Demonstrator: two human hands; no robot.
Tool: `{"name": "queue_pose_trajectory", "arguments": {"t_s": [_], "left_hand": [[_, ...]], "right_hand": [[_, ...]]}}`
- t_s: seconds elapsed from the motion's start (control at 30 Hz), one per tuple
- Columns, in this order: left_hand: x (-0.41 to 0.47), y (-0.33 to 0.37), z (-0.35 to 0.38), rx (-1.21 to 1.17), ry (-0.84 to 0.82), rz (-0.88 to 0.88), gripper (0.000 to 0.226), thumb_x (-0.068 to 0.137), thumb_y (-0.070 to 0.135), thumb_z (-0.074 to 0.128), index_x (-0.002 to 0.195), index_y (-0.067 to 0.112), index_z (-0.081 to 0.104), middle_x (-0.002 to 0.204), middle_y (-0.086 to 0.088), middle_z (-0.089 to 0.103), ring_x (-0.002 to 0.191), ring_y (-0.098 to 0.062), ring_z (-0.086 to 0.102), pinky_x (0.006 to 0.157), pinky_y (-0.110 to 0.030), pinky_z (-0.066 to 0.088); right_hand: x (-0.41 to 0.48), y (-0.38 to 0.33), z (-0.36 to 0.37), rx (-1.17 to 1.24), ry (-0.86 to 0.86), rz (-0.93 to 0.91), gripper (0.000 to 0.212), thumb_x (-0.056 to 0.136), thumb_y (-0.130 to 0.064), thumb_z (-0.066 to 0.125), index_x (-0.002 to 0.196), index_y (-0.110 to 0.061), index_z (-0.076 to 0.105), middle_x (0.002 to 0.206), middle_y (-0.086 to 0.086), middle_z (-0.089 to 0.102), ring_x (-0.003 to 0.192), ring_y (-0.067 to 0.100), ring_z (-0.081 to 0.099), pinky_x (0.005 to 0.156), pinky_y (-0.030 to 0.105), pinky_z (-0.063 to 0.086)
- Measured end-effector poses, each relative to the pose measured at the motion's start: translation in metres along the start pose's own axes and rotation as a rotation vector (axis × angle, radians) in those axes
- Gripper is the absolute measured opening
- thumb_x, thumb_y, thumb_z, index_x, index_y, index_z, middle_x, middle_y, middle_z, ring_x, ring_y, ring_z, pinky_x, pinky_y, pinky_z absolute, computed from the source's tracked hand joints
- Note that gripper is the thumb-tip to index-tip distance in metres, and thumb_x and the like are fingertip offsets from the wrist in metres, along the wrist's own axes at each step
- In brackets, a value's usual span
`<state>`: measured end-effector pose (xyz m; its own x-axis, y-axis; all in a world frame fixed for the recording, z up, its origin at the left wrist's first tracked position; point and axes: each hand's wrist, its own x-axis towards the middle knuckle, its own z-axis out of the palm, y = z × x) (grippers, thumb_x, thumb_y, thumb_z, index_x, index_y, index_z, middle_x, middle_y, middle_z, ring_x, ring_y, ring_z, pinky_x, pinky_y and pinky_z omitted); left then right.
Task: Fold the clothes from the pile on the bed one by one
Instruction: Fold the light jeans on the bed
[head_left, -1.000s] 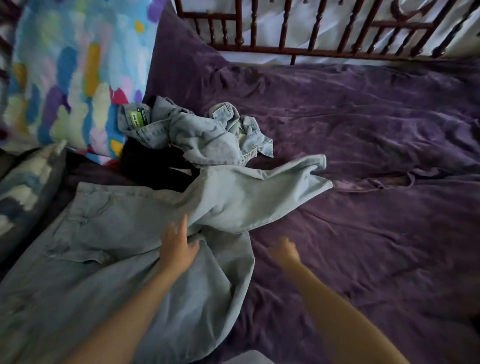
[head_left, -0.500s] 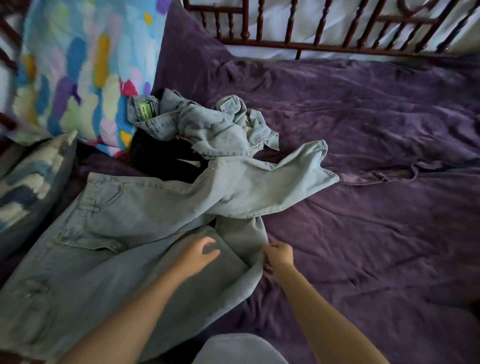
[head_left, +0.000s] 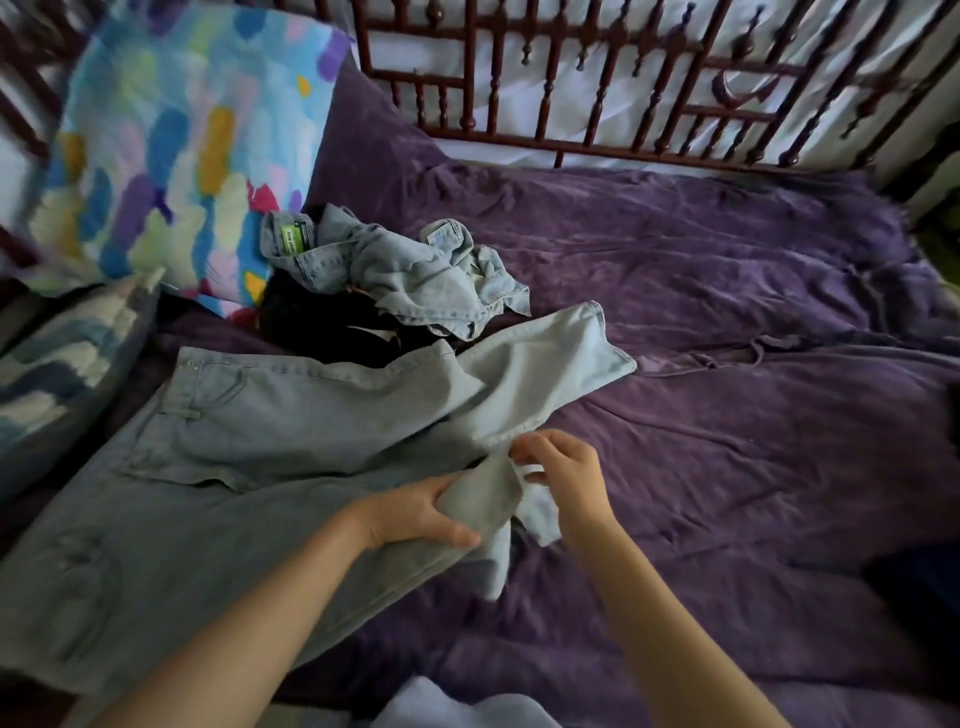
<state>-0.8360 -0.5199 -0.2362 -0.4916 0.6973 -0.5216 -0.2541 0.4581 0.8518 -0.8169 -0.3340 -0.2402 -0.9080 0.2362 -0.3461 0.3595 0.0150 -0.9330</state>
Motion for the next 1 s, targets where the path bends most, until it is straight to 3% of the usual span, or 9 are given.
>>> {"name": "queue_pose_trajectory", "arguments": {"t_s": [0.07, 0.17, 0.27, 0.4, 0.6, 0.73, 0.83, 0.9, 1.0], "left_hand": [[-0.005, -0.008, 0.0, -0.076, 0.003, -0.044, 0.072, 0.055, 0.034, 0.077, 0.121, 0.035, 0.049, 0.112, 0.017, 0.061, 0.103, 0.001, 0.06, 0.084, -0.013, 0.047], [-0.01, -0.019, 0.002, -0.168, 0.155, -0.081, 0.07, 0.056, 0.021, 0.071, 0.123, 0.029, 0.052, 0.107, 0.007, 0.067, 0.101, -0.008, 0.062, 0.086, -0.02, 0.049], [-0.015, -0.021, -0.002, -0.348, 0.267, -0.059, 0.058, 0.054, 0.016, 0.07, 0.109, 0.032, 0.058, 0.088, 0.011, 0.072, 0.086, -0.006, 0.066, 0.072, -0.018, 0.05], [-0.021, -0.018, -0.004, -0.311, 0.242, -0.05, 0.052, 0.054, 0.016, 0.069, 0.1, 0.037, 0.059, 0.088, 0.01, 0.07, 0.085, -0.006, 0.066, 0.071, -0.018, 0.049], [-0.028, -0.019, -0.003, -0.343, 0.218, -0.039, 0.052, 0.055, 0.011, 0.067, 0.103, 0.031, 0.061, 0.082, 0.011, 0.073, 0.077, -0.002, 0.068, 0.065, -0.014, 0.05], [-0.033, -0.016, -0.007, -0.33, 0.203, -0.029, 0.058, 0.049, 0.014, 0.072, 0.103, 0.032, 0.062, 0.088, 0.006, 0.072, 0.086, -0.009, 0.067, 0.074, -0.02, 0.05], [-0.036, -0.016, -0.011, -0.306, 0.173, -0.015, 0.057, 0.053, 0.014, 0.07, 0.106, 0.032, 0.063, 0.095, 0.003, 0.071, 0.09, -0.011, 0.066, 0.077, -0.022, 0.05], [-0.035, -0.015, -0.009, -0.275, 0.165, -0.003, 0.064, 0.053, 0.017, 0.072, 0.114, 0.033, 0.059, 0.1, 0.009, 0.07, 0.094, -0.005, 0.065, 0.077, -0.017, 0.049], [-0.02, -0.005, 0.003, -0.193, 0.108, 0.054, 0.07, 0.069, 0.01, 0.069, 0.13, 0.035, 0.044, 0.114, 0.02, 0.059, 0.102, 0.006, 0.058, 0.079, -0.009, 0.046]], "right_hand": [[0.008, 0.019, -0.01, -0.216, -0.053, -0.001, 0.036, 0.084, 0.01, 0.047, 0.101, -0.015, 0.067, 0.102, 0.005, 0.065, 0.095, 0.011, 0.061, 0.08, 0.019, 0.05], [0.009, 0.06, -0.021, -0.639, -0.212, -0.063, 0.066, 0.078, 0.014, 0.047, 0.138, -0.011, 0.041, 0.139, 0.01, 0.042, 0.131, 0.025, 0.037, 0.107, 0.028, 0.033], [-0.009, 0.094, -0.019, -0.714, -0.188, -0.116, 0.082, 0.074, 0.005, 0.058, 0.146, -0.014, 0.025, 0.146, 0.008, 0.03, 0.133, 0.026, 0.028, 0.103, 0.024, 0.025], [-0.024, 0.117, 0.001, -0.778, -0.127, -0.114, 0.087, 0.079, -0.022, 0.07, 0.148, -0.018, 0.018, 0.146, 0.007, 0.031, 0.132, 0.023, 0.034, 0.103, 0.033, 0.038], [-0.021, 0.111, 0.036, -0.83, -0.019, -0.132, 0.098, 0.078, -0.051, 0.067, 0.15, -0.015, 0.011, 0.153, 0.008, 0.019, 0.142, 0.022, 0.02, 0.112, 0.037, 0.028], [-0.023, 0.101, 0.049, -0.732, 0.142, -0.192, 0.071, 0.082, -0.026, 0.066, 0.144, -0.013, 0.034, 0.146, 0.01, 0.034, 0.135, 0.026, 0.032, 0.106, 0.037, 0.034], [-0.016, 0.077, 0.035, -0.677, 0.283, -0.354, 0.041, 0.075, 0.007, 0.059, 0.115, -0.003, 0.065, 0.116, 0.019, 0.061, 0.108, 0.036, 0.057, 0.086, 0.037, 0.043], [-0.004, 0.053, 0.01, -0.643, 0.367, -0.393, 0.033, 0.073, 0.013, 0.055, 0.102, 0.004, 0.068, 0.098, 0.022, 0.067, 0.092, 0.036, 0.062, 0.075, 0.035, 0.042], [0.007, 0.009, -0.04, -0.59, 0.474, -0.348, 0.026, 0.082, 0.007, 0.051, 0.107, 0.002, 0.059, 0.079, 0.02, 0.062, 0.072, 0.028, 0.054, 0.064, 0.032, 0.033]]}}
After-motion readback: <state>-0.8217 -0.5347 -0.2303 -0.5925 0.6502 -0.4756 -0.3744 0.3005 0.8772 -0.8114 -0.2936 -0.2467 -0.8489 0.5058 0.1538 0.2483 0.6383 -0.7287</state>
